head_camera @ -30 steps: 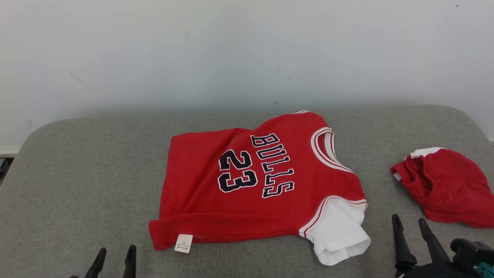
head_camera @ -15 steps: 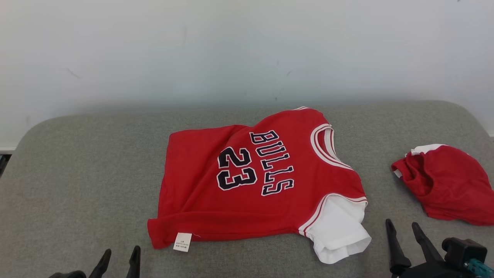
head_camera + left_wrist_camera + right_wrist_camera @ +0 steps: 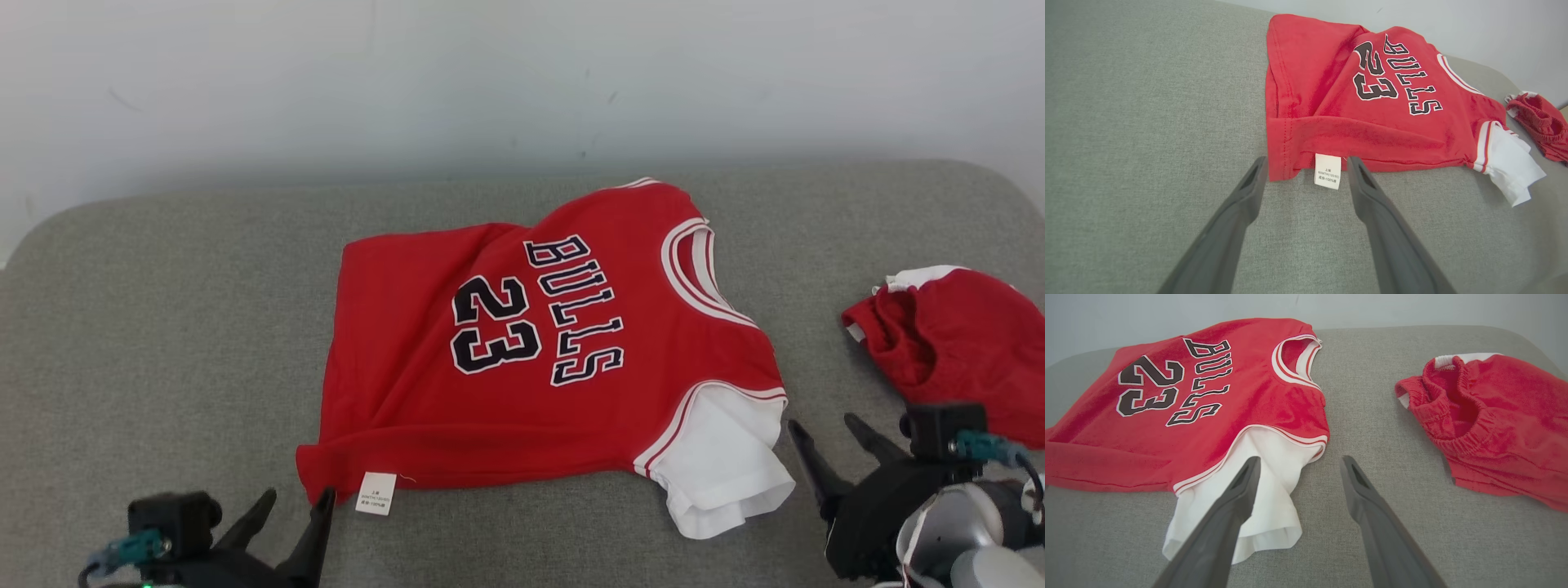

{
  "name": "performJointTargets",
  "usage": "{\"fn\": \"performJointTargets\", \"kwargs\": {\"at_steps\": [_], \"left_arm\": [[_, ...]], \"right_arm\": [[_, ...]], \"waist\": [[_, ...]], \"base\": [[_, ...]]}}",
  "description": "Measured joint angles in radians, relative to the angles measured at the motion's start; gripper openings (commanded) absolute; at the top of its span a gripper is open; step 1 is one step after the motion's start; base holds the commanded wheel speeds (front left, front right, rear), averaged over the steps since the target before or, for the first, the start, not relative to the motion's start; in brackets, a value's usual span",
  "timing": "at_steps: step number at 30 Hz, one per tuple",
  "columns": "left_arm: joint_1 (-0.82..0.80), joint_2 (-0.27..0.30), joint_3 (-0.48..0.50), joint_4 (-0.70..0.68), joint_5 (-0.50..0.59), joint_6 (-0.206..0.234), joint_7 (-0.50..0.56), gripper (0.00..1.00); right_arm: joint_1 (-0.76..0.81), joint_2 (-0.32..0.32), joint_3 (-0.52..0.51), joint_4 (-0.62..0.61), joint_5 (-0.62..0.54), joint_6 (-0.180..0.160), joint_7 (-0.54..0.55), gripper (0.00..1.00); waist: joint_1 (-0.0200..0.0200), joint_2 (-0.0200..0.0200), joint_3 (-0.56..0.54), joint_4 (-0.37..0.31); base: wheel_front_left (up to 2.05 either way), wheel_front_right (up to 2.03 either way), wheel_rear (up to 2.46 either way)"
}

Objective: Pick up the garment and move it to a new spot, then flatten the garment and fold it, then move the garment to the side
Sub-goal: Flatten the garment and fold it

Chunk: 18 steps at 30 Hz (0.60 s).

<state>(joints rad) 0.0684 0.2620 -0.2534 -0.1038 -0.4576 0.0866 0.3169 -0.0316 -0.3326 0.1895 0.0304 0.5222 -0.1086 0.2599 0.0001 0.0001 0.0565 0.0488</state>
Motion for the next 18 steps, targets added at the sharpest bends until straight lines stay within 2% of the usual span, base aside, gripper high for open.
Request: {"fn": "performJointTargets", "kwargs": {"at_steps": [9, 18], "left_arm": [[-0.167, 0.028, -0.016, 0.084, 0.001, -0.016, 0.137, 1.00], [-0.196, 0.037, -0.027, 0.123, 0.001, -0.016, 0.215, 1.00]], "right_arm": [[-0.181, -0.044, 0.048, 0.011, -0.005, 0.031, 0.186, 1.00], [-0.212, -0.043, 0.082, 0.041, -0.005, 0.042, 0.279, 1.00]], "waist": [[0.0002, 0.0000, 0.107, -0.001], [0.0002, 0.0001, 0.169, -0.004]], "base": [[0.00, 0.00, 0.00], [0.00, 0.00, 0.00]]}}
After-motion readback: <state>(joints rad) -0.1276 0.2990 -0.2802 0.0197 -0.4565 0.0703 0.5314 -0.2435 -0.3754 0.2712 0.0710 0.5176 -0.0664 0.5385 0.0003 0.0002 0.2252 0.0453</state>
